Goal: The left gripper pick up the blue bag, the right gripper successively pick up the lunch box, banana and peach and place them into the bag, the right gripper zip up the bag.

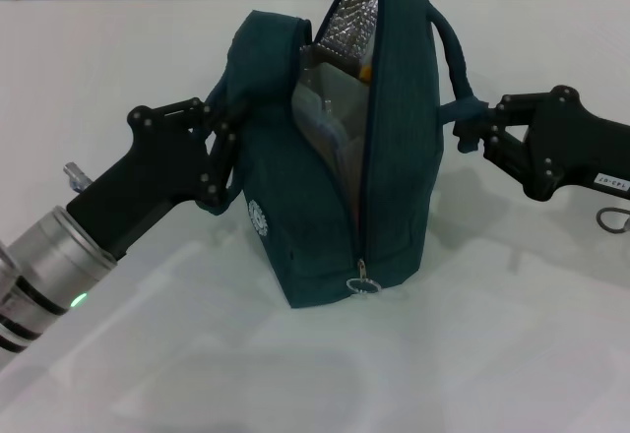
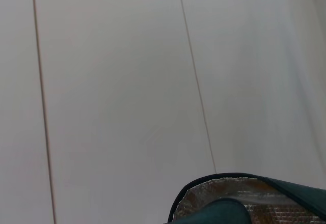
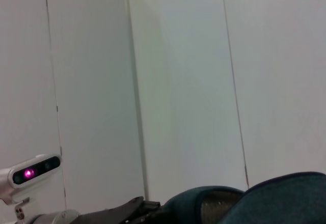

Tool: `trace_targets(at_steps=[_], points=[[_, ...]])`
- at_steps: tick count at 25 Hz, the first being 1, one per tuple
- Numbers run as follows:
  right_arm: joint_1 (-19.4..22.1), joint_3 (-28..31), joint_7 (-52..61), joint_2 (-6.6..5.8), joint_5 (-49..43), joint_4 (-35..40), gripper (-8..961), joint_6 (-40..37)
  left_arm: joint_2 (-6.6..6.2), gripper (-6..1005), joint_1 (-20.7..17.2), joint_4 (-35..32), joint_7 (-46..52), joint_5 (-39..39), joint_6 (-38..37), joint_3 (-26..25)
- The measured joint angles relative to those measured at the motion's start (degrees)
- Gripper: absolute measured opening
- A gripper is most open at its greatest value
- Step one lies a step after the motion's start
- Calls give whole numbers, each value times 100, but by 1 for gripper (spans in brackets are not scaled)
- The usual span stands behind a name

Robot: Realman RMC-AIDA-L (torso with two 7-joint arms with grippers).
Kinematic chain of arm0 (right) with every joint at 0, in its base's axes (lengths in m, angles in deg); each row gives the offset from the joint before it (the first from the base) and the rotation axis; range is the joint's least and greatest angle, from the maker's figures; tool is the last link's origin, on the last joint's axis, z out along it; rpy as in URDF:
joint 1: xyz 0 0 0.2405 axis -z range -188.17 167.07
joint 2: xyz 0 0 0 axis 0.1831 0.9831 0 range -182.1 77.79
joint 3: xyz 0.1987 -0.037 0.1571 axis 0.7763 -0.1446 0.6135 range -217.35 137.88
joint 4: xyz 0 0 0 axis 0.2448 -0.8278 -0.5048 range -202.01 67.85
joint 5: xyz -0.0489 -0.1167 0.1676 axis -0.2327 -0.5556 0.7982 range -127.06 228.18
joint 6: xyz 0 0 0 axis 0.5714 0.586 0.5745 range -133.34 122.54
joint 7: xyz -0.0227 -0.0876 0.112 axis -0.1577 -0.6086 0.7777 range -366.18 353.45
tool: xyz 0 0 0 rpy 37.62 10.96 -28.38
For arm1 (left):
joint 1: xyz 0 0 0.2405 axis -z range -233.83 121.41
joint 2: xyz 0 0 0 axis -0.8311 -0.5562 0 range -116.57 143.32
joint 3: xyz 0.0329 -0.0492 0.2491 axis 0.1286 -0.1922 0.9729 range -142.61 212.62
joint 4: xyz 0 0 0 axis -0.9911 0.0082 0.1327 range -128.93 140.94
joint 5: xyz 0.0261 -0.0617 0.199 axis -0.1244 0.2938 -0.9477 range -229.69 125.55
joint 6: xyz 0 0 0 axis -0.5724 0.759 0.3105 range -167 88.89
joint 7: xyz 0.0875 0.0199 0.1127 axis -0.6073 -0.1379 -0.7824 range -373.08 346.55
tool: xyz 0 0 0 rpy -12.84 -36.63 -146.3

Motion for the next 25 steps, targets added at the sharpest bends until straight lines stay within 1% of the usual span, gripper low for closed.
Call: trace_targets(at_steps=[4,9,10,12,17,22,24,25], points=[[4,17,-16,1,-57,7,95,7,18,46,83,161,-325,4,-33,-5],[52,38,-10,-31,-52,48,115,-49,33,46,114,250,-369,18,-47,-22],[126,41,-10,-52,-47,116,119,-93,33,46,116,251,-378,21,-42,-22],[189,42,-17,-63,-42,179,301,-120,34,46,117,251,-391,22,-39,-23],[368,123,-94,-68,9,371,408,-201,35,47,172,250,-476,27,-12,-26],[476,772,-321,-15,12,350,515,-698,35,47,216,250,-477,27,13,-26],[481,800,-338,-48,-36,337,550,-853,35,47,231,249,-478,27,44,-26],[472,723,-331,-91,-132,338,565,-925,35,47,237,249,-478,27,58,-26]])
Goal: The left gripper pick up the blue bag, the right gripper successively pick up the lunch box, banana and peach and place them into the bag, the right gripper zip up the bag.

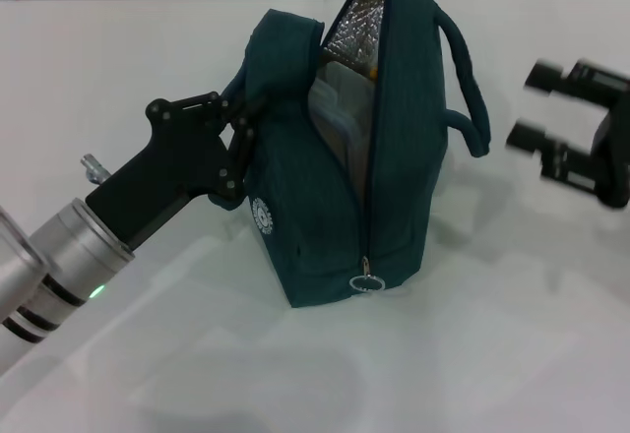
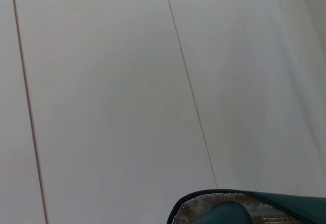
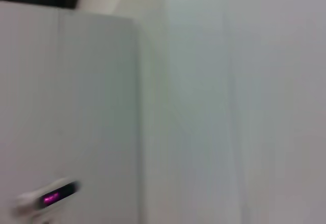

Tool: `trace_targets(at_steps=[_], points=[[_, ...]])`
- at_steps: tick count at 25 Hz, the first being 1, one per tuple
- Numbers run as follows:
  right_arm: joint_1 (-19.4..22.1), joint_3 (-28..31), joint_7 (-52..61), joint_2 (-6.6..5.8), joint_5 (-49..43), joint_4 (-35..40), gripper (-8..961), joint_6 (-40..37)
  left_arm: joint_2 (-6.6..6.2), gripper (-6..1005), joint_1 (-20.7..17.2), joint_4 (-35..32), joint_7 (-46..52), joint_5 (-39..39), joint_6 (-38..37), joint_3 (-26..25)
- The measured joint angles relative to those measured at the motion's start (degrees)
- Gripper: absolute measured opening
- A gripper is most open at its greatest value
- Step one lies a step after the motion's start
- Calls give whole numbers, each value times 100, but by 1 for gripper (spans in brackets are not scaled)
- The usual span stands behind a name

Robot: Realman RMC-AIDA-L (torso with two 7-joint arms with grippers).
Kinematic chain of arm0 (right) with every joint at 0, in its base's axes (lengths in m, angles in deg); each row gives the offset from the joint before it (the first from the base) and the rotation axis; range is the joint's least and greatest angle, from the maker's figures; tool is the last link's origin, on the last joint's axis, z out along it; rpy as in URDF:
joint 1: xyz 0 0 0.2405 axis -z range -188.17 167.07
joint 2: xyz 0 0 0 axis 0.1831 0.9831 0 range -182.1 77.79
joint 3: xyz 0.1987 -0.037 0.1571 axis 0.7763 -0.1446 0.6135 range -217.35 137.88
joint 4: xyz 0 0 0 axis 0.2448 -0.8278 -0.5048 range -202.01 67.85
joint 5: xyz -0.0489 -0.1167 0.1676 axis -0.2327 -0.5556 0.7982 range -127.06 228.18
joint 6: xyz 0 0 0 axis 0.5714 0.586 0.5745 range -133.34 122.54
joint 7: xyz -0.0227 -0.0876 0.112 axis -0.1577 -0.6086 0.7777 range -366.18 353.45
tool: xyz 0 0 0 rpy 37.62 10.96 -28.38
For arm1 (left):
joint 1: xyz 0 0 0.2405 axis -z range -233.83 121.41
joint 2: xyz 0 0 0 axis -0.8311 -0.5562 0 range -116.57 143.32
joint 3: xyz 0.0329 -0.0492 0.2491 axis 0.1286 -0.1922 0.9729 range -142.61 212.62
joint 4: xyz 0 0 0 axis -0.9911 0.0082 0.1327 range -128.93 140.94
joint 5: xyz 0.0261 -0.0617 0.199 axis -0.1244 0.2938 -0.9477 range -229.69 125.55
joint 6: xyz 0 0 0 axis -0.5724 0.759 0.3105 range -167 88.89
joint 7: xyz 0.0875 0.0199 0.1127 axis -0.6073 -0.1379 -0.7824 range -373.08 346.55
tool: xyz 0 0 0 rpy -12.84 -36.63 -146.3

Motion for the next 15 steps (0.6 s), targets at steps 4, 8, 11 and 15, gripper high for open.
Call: trace_targets(at_steps=[4,8,11,15], points=[[-230,-414,166,-152,-861,32,606,-239,-1,47,20,0,-2,1,21,0],[-623,-643,670,-166,-1873,16,598,-209,-1,48,77,0,-2,0,25,2],[-863,-653,1002,-46,-2470,-17,576,30,0,48,102,0,-2,0,26,4],[-1059,-666,1462,151,-3041,13,555,538,0,48,122,0,-3,-1,26,8]])
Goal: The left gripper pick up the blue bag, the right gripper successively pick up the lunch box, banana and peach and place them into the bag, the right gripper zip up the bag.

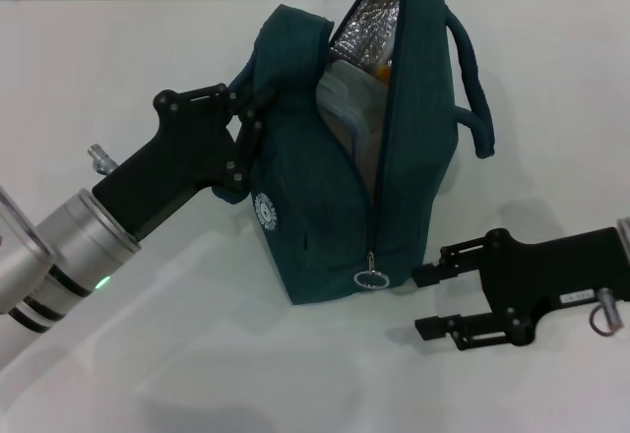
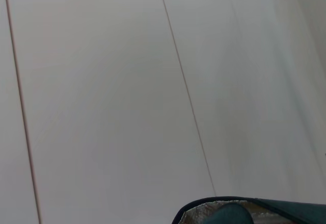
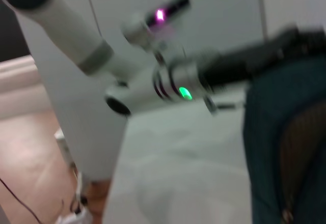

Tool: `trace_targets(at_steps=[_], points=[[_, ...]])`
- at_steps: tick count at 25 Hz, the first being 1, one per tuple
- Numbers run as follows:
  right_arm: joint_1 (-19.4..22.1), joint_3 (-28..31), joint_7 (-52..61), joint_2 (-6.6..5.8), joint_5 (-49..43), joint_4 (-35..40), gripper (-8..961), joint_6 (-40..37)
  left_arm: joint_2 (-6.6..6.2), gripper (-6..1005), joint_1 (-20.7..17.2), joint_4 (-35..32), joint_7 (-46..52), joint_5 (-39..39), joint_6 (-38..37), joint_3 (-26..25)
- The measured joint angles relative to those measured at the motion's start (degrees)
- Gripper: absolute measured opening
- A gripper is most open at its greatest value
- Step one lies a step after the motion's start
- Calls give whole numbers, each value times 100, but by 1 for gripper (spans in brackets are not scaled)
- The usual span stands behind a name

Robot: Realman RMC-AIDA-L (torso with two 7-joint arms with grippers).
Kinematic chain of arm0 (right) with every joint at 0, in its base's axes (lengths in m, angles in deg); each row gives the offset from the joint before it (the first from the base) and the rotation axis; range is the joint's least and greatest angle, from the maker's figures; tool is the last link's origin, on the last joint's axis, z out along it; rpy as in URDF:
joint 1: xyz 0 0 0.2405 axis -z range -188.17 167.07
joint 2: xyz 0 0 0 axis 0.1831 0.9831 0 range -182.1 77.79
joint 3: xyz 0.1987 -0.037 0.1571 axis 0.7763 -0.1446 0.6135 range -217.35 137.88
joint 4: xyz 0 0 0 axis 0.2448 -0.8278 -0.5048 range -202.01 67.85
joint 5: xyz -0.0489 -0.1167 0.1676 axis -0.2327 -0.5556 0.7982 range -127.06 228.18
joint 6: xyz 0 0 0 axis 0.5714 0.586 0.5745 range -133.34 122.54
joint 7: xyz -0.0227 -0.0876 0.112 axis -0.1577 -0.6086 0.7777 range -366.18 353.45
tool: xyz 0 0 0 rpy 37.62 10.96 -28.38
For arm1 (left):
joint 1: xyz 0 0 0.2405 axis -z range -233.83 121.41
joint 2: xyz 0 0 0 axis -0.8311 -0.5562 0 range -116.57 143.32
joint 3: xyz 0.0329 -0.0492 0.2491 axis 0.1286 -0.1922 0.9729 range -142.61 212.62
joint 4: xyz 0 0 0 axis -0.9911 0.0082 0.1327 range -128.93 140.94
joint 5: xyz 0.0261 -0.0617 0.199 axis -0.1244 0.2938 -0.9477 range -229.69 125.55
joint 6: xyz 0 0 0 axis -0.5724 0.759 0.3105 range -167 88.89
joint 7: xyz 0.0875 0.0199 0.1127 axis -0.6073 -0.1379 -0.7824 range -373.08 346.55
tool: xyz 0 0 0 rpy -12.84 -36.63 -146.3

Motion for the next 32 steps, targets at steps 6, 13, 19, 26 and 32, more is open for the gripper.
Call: trace_targets(at_steps=[6,13,19,26,32], points=[[-143,-144,168,68,-76,-105,557,564,0,48,96,133,0,0,0,-11],[-299,-419,147,107,182,-295,557,754,0,49,115,151,-9,0,0,-10],[-458,-1294,160,106,719,-404,558,1188,0,49,121,150,-9,0,-1,-8],[-472,-1549,176,106,1029,-400,558,1368,0,50,140,222,-9,0,-1,-6],[-453,-1553,172,106,1181,-365,484,1404,0,50,141,227,-9,0,-6,-8]])
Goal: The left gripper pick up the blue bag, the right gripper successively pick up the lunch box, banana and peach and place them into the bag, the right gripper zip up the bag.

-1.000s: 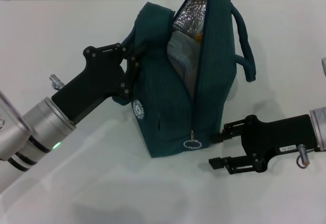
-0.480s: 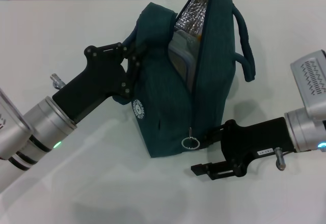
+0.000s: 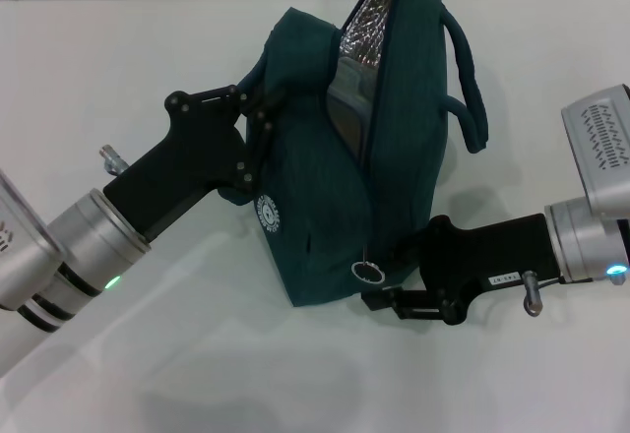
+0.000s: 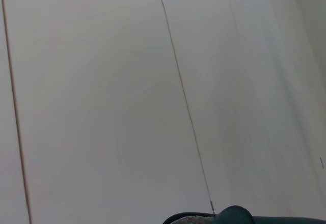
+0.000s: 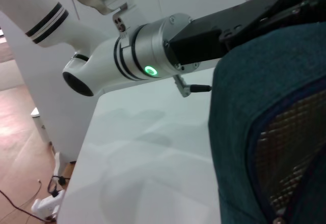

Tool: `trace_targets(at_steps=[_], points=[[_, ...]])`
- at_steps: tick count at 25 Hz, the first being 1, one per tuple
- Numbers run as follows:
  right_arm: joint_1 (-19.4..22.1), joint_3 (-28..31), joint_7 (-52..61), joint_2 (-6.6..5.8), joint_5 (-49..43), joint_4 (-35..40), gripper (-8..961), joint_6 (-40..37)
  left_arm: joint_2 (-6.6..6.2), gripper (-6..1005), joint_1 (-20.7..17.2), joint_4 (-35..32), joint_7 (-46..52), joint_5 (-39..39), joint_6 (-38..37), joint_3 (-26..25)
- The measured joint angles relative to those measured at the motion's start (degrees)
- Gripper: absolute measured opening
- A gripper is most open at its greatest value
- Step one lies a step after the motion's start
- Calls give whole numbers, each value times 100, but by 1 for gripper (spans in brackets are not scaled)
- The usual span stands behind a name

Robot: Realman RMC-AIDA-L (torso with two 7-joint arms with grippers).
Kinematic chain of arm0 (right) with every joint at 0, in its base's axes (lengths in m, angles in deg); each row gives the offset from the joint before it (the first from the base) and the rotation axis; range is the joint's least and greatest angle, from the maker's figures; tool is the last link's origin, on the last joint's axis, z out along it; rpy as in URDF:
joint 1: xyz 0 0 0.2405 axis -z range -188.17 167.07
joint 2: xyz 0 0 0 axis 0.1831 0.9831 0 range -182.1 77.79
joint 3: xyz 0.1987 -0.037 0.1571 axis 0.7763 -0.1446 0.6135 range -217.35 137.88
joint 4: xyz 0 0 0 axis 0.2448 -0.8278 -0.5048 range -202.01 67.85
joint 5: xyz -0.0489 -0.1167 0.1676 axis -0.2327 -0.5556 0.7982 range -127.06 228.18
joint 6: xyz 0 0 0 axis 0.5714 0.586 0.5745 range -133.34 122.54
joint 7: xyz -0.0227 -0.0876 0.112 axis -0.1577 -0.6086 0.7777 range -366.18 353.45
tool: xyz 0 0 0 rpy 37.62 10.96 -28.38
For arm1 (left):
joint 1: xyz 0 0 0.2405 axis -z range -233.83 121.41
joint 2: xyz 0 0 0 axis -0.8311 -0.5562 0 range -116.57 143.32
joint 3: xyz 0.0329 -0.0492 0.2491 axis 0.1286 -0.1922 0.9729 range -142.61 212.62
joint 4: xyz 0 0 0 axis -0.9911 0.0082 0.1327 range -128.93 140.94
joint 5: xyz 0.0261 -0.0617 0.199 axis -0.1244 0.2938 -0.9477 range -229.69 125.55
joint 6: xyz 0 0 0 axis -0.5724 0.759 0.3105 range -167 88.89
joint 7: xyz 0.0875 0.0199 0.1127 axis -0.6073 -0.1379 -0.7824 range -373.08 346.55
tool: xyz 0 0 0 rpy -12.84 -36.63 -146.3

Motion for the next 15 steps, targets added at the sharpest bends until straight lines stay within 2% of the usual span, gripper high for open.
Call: trace_targets(at_steps=[5,10,15], points=[[-14,-13,-49,-1,4,-11,391,42,0,50,19,2,0,0,-3,-2],[14,-14,-317,-8,-3,13,161,49,0,51,64,83,-125,162,-3,-10],[26,-8,-518,-12,6,29,17,59,0,51,128,263,-366,323,-13,-10]])
